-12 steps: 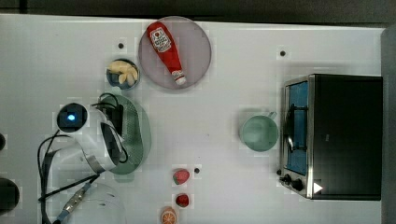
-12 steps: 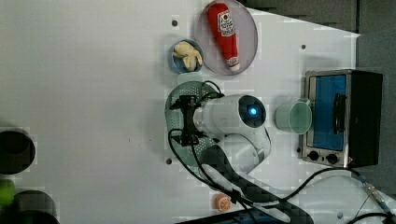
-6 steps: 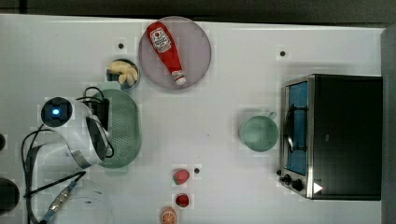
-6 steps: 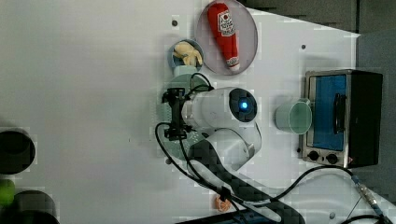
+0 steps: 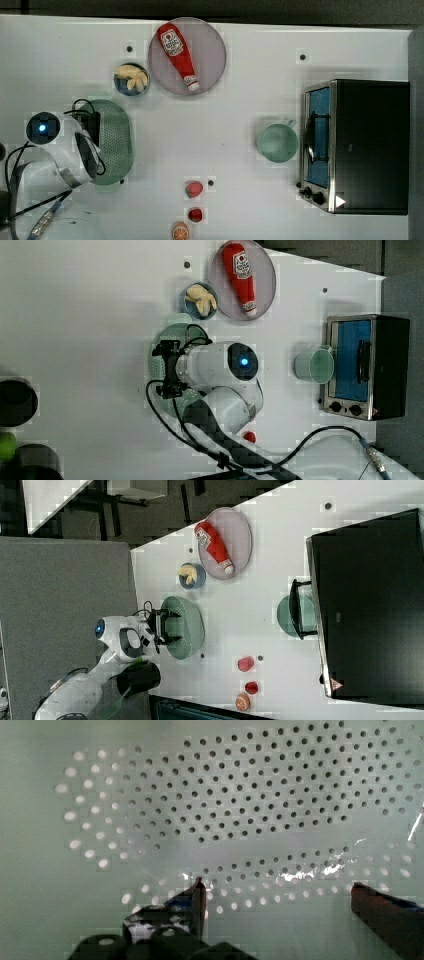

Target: Drag strainer right to left.

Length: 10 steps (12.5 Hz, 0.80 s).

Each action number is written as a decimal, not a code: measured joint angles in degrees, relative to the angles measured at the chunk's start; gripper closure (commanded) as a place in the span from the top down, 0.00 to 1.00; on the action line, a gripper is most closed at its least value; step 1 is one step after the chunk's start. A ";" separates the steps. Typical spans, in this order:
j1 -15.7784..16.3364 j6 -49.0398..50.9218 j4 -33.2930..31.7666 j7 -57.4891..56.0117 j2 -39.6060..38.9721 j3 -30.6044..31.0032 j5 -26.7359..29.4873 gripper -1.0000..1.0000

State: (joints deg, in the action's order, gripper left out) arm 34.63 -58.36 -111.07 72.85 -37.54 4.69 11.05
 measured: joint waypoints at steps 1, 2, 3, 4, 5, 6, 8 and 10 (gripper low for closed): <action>0.22 -0.34 0.11 0.00 -0.08 0.44 -0.36 1.00; 0.81 0.22 0.39 0.11 -0.31 0.27 -0.37 1.00; 1.01 -0.22 0.62 0.95 -0.73 0.63 -0.62 1.00; 1.57 -1.18 1.01 2.01 -1.34 0.55 -0.10 1.00; 1.82 -1.01 2.35 2.24 -2.35 0.67 -1.43 1.00; 2.13 -0.73 3.13 2.52 -3.02 0.63 -1.18 1.00; 2.04 -0.50 3.92 2.63 -3.27 0.93 -0.22 1.00; 2.63 3.36 3.75 0.39 -1.85 -0.23 -2.24 1.00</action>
State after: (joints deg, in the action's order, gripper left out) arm 37.26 -55.00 -107.32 73.24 -39.39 4.45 8.81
